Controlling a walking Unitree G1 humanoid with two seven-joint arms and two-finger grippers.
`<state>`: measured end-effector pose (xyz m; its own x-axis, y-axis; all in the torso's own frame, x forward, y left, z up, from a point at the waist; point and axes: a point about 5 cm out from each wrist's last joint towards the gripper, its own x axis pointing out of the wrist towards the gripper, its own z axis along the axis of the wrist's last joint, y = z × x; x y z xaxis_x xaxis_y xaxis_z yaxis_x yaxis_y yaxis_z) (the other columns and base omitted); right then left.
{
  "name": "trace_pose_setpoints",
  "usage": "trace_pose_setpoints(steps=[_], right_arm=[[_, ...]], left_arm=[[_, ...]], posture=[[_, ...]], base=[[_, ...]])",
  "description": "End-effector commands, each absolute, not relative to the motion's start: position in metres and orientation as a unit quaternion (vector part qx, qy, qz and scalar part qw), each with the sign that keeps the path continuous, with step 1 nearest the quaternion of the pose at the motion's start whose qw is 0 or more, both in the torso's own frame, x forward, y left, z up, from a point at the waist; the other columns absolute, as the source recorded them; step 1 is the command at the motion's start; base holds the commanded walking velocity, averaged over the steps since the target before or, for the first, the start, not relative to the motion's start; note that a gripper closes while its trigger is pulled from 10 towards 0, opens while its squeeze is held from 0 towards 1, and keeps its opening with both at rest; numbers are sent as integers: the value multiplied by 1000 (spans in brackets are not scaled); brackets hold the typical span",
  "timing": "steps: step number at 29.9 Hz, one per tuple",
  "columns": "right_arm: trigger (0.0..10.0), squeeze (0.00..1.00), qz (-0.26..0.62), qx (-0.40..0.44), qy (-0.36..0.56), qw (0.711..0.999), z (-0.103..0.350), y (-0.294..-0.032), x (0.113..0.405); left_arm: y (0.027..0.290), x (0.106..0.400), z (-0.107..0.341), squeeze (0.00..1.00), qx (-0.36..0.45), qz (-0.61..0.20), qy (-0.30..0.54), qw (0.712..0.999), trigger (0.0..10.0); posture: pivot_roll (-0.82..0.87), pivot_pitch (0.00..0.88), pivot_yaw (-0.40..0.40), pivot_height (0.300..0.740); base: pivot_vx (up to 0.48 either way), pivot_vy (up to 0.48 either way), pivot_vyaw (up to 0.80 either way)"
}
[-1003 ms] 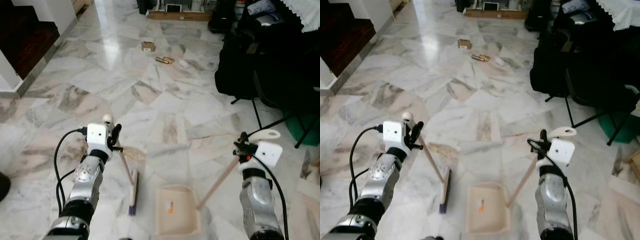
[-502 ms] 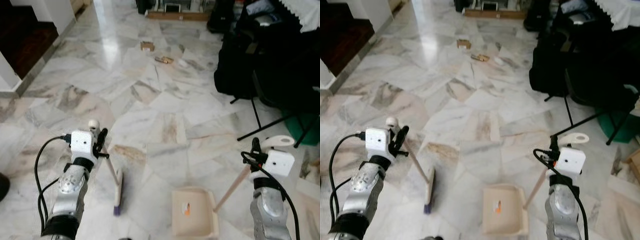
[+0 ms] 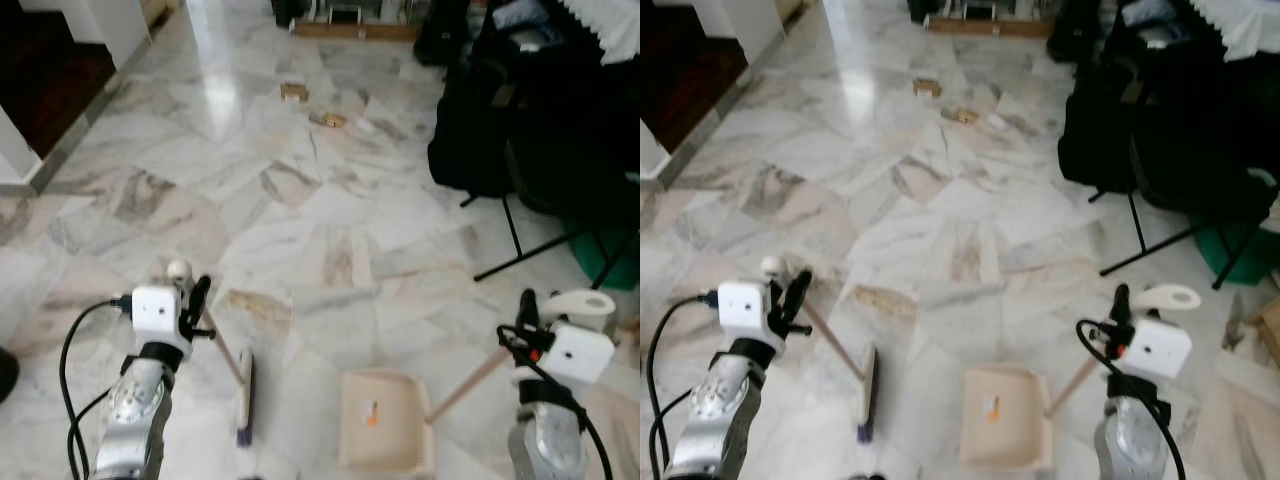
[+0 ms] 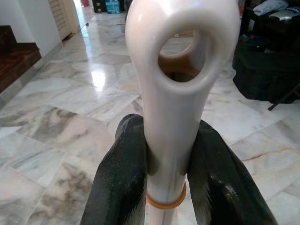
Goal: Sweep floor
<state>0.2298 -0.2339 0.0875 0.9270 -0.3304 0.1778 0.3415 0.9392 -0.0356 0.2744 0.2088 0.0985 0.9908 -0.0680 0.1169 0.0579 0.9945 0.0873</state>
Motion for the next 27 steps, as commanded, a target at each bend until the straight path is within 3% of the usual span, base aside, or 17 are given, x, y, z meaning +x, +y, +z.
trace_pose_setpoints(steps=[1, 10, 22, 27], right_arm=[[10000, 0, -176, -41, -105, 978, 98, -237, 228], [10000, 0, -182, -35, -90, 979, 97, -236, 214], [10000, 0, -171, -35, -89, 981, 101, -234, 222], [10000, 0, -169, -35, -87, 981, 101, -235, 223]], left_arm=[[212, 274, 108, 0, 52, -27, -78, 995, 10000], [214, 265, 112, 0, 58, -23, -69, 996, 10000], [210, 271, 108, 0, 53, -22, -59, 997, 10000], [213, 274, 110, 0, 53, -17, -59, 997, 10000]], posture=[[26, 82, -34, 740], [25, 61, -37, 740], [23, 52, -44, 740], [24, 80, -46, 740]], base=[[0, 0, 0], [0, 0, 0], [0, 0, 0], [271, 0, 0]])
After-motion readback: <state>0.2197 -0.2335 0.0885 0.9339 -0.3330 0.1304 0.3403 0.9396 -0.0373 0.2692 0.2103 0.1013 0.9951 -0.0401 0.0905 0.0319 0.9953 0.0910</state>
